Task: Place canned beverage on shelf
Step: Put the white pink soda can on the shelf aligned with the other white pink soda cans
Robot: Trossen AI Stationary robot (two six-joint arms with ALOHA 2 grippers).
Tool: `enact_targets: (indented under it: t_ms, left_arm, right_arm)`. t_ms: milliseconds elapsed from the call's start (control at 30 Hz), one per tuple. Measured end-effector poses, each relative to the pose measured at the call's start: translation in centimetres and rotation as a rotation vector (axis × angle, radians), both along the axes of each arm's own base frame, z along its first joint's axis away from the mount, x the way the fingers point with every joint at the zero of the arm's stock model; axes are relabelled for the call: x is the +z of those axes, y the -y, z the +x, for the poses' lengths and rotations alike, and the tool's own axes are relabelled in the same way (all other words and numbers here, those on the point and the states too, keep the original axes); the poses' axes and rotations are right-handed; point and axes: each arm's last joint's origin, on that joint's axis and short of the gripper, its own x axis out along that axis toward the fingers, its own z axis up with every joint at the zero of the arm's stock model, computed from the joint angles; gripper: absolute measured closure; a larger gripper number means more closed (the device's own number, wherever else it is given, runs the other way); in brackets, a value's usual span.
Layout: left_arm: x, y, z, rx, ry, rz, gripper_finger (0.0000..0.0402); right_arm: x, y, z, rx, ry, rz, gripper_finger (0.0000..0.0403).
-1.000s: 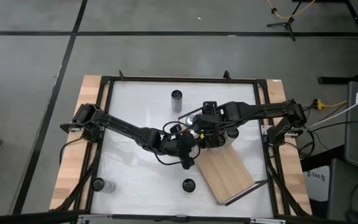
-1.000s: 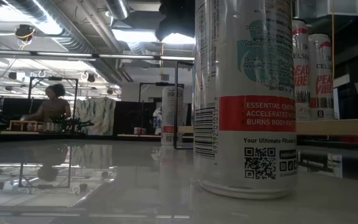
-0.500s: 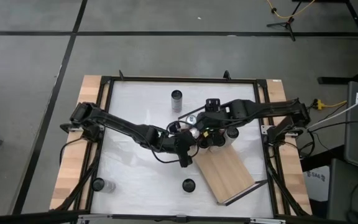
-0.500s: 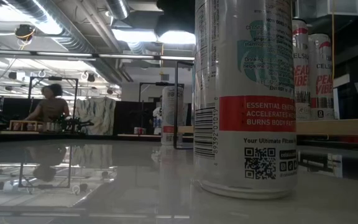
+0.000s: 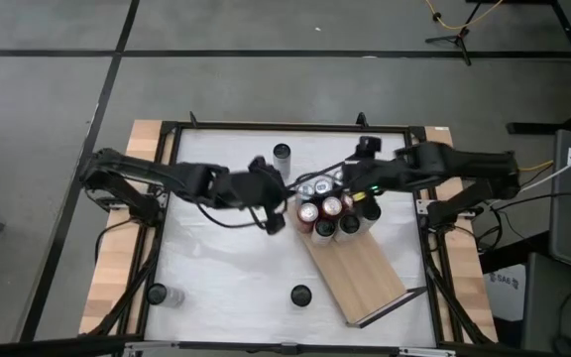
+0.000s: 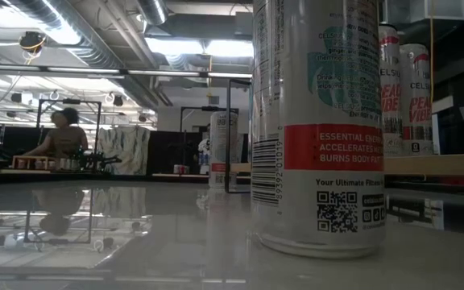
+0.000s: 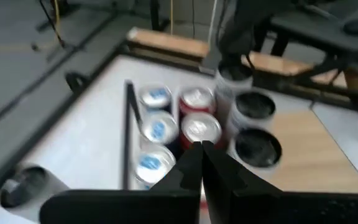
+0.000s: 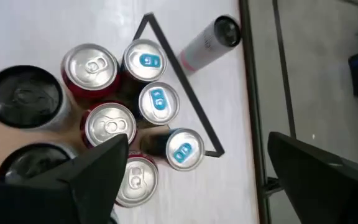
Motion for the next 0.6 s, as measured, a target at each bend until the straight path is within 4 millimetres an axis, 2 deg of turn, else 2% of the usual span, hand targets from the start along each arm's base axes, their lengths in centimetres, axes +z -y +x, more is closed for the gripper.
enact_targets:
  t_ms: [167,267,400,600]
  left_arm:
    - [2.1,-2.5,-1.6,0.056,0.059,0.045,0.0396]
    - [2.8,-3.9,-2.2,0.099,0.08,0.045,0.0379]
    - [2.8,-5.9,-2.1,0.157,0.079,0.045,0.0338]
    - [1.7,-9.7,-1.4,0.313,0.064,0.026,0.0255]
  right_arm:
    - [1.9,0.4,-3.0,0.001,0.072,0.011,0.0029]
    - [2.8,0.7,-4.6,0.0,0.109,0.017,0.0029]
    - [3.8,1.0,-6.5,0.0,0.161,0.025,0.0029]
    - [4.6,1.3,-8.6,0.0,0.2,0.03,0.0029]
